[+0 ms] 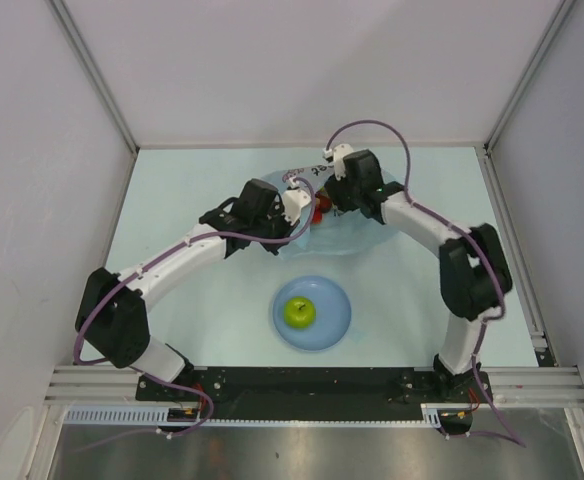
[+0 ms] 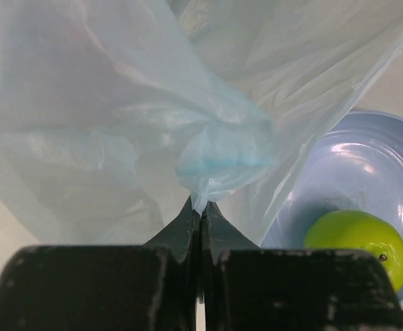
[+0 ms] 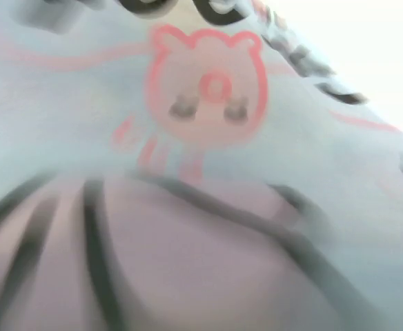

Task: Take the fake fruits out of the plastic bag
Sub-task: Take out the fake fruit from the plastic bag, then place the fake fruit on the plate, then adjust the plastic bag at the center of the board.

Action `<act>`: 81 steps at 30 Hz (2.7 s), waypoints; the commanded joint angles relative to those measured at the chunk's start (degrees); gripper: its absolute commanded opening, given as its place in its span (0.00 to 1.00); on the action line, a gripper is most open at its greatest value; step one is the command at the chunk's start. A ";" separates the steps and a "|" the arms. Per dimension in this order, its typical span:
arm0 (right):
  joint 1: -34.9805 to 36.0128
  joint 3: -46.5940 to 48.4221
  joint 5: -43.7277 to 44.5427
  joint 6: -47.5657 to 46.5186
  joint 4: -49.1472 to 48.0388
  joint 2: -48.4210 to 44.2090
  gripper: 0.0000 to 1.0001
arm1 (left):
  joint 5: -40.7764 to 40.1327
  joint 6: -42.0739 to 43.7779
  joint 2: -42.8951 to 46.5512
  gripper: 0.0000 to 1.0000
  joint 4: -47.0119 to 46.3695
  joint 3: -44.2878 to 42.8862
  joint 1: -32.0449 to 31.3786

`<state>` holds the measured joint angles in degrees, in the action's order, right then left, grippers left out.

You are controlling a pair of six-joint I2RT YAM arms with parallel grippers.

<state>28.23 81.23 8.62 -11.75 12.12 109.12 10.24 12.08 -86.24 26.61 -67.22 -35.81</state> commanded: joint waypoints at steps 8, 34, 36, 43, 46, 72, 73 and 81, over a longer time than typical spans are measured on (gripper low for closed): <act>-1.33 -15.29 -26.70 -1.51 14.50 -32.38 0.00 | -6.19 0.40 4.15 0.00 -2.18 1.66 0.92; 17.56 -36.14 -24.27 -11.80 -8.95 -27.74 0.06 | -4.97 -1.97 4.50 0.00 -2.27 1.39 1.36; 18.44 -36.14 -25.05 -14.78 -9.04 -26.60 0.08 | -3.74 -1.71 4.50 0.00 -2.27 1.56 1.45; 19.58 -36.14 -25.41 -17.87 -10.71 -23.08 0.22 | -2.42 -2.50 3.62 0.00 -2.79 1.30 1.53; 20.02 -36.06 -24.88 -18.40 -10.71 -23.25 0.68 | -2.51 -2.50 3.62 0.00 -2.97 1.22 1.71; 21.95 -12.25 -18.55 -105.72 34.71 -41.01 0.99 | -13.97 -3.38 -3.85 0.00 8.72 -0.37 4.35; 22.13 -11.19 -18.55 -107.24 35.51 -40.83 1.00 | -15.76 -1.81 -4.46 0.00 8.98 0.33 4.70; 26.26 -11.18 -9.07 -113.31 40.78 -42.41 1.00 | -27.47 2.87 -10.35 0.00 9.52 -5.99 5.49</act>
<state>53.04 67.90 -6.55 -110.83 47.16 68.25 -9.91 12.34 -94.87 36.25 -68.31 -30.92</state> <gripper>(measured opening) 0.995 0.006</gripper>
